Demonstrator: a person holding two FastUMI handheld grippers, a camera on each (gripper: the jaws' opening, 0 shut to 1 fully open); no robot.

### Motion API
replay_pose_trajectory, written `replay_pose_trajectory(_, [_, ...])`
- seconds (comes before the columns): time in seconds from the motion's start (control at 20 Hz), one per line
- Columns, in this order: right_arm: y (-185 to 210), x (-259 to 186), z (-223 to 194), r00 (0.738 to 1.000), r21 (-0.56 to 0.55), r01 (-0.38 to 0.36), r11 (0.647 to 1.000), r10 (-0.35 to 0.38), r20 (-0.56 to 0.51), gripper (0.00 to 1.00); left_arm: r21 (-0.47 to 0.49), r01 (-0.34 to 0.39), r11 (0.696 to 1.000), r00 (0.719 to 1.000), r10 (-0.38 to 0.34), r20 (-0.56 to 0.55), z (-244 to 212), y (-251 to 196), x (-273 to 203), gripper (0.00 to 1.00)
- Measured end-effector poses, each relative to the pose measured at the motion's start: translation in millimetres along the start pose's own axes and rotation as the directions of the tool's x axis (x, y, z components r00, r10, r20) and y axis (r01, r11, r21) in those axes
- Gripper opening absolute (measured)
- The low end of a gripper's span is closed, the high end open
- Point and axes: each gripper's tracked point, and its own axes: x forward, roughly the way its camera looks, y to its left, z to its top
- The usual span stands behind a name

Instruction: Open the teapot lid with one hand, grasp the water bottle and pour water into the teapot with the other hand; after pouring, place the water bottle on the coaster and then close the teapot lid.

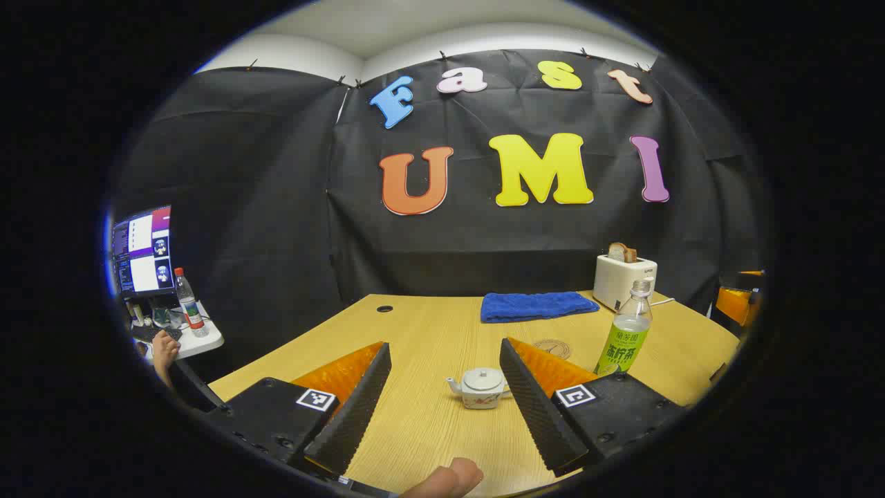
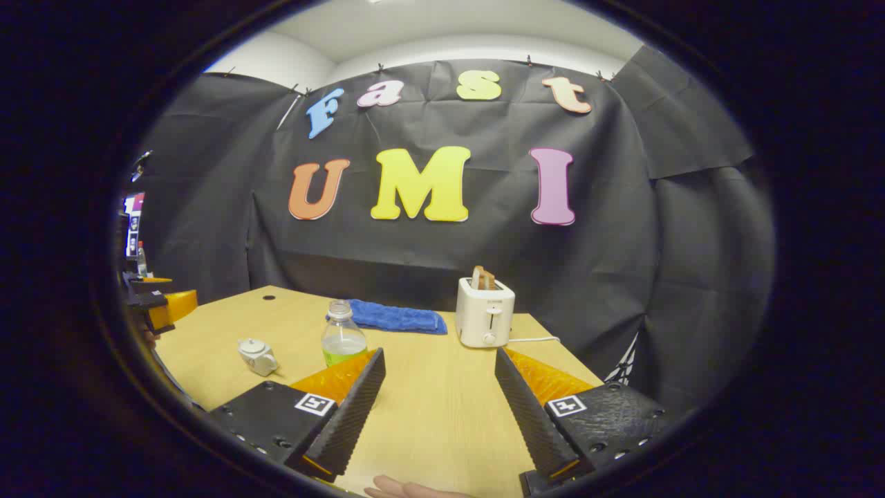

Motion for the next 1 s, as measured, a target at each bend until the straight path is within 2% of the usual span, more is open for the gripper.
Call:
replay_pose_trajectory(0.15, [2,1,-1,1.0,-0.007,-0.002,1.0,0.002,-0.002,0.95,-0.003,0.004,1.0,1.0,-0.004,0.003,0,0,0,0.99])
replay_pose_trajectory(0.8, [4,4,-6,1.0,-0.011,-0.006,1.0,0.006,-0.013,0.98,-0.031,0.019,0.999,1.0,-0.02,-0.018,-10,-1,7,0.99])
replay_pose_trajectory(1.0, [4,6,-8,1.0,-0.011,-0.001,1.0,0.001,-0.02,0.96,-0.045,0.025,0.999,0.999,-0.026,-0.033,-16,-2,12,0.99])
